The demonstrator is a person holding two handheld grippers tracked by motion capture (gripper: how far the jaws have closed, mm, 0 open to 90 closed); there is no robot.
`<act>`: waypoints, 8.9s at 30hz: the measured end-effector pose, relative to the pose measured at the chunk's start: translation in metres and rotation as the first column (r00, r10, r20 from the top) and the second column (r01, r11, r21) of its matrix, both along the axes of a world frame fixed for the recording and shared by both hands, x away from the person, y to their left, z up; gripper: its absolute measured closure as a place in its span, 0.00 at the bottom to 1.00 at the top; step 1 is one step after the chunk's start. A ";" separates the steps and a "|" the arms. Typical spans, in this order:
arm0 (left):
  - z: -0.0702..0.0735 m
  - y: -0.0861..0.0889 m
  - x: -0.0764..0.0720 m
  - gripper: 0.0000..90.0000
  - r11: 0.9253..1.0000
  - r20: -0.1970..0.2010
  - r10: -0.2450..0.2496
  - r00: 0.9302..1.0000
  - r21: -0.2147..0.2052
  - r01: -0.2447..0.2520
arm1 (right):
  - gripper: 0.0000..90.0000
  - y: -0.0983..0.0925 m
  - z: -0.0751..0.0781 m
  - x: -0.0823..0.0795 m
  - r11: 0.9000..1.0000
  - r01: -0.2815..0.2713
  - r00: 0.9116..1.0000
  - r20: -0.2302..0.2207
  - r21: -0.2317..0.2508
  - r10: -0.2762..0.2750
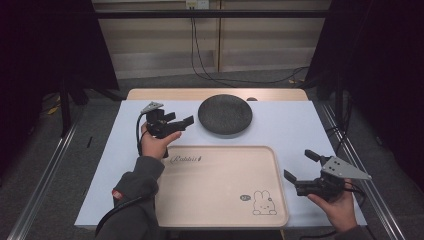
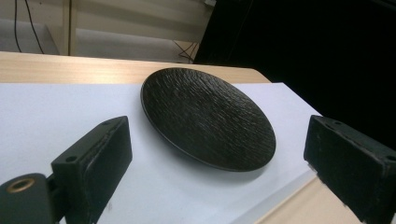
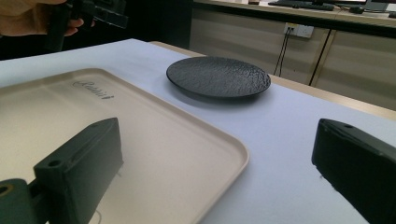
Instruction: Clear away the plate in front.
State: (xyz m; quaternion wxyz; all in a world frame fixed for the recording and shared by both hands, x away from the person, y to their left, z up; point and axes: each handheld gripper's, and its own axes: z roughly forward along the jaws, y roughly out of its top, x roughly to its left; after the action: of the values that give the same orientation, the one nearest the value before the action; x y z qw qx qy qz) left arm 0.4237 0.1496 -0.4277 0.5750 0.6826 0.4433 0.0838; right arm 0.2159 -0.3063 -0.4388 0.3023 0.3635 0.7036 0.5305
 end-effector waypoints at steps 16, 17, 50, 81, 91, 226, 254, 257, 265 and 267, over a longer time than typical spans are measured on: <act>-0.017 -0.016 0.037 0.09 0.998 -0.065 0.052 0.997 -0.021 -0.054 | 0.02 -0.003 -0.001 -0.007 1.000 0.008 1.000 -0.003 -0.002 -0.008; -0.017 -0.018 0.039 0.09 0.998 -0.075 0.059 0.995 -0.023 -0.061 | 0.02 -0.004 -0.001 -0.007 1.000 0.001 1.000 -0.005 -0.006 -0.002; -0.040 -0.040 0.085 0.16 0.985 -0.134 0.155 0.979 -0.055 -0.164 | 0.02 -0.006 0.000 -0.007 1.000 -0.002 1.000 -0.009 0.017 0.002; -0.063 -0.057 0.105 0.47 0.968 -0.257 0.248 0.934 0.022 -0.251 | 0.02 -0.005 -0.001 -0.004 0.999 -0.019 1.000 -0.003 0.039 0.019; -0.075 -0.064 0.106 0.62 0.969 -0.328 0.234 0.915 0.001 -0.248 | 0.03 -0.005 -0.001 -0.004 0.999 -0.013 1.000 -0.002 0.042 0.014; 0.041 -0.005 0.017 0.95 0.975 -0.304 -0.033 0.952 -0.218 -0.036 | 0.00 -0.009 -0.001 -0.001 0.998 -0.036 0.999 0.031 0.057 0.034; 0.044 -0.003 -0.016 0.94 0.975 -0.289 -0.136 0.948 -0.207 0.077 | 0.00 -0.009 -0.001 -0.001 0.998 -0.039 0.999 0.030 0.052 0.037; 0.043 -0.003 -0.020 0.95 0.976 -0.292 -0.146 0.945 -0.199 0.089 | 0.00 -0.009 -0.001 -0.001 0.998 -0.034 0.999 0.032 0.053 0.033; 0.040 -0.003 -0.029 0.95 0.974 -0.287 -0.171 0.942 -0.192 0.119 | 0.00 -0.009 -0.001 -0.001 0.998 -0.031 0.999 0.033 0.049 0.029; 0.041 -0.004 -0.032 0.94 0.972 -0.286 -0.182 0.941 -0.194 0.130 | 0.00 -0.009 -0.001 -0.001 0.998 -0.031 0.999 0.032 0.048 0.029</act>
State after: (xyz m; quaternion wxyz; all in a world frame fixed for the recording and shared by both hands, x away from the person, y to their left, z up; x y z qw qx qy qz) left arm 0.3920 0.1460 -0.3869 0.5620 0.6682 0.4758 -0.1062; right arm 0.2151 -0.3156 -0.4395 0.2965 0.3518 0.6910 0.5576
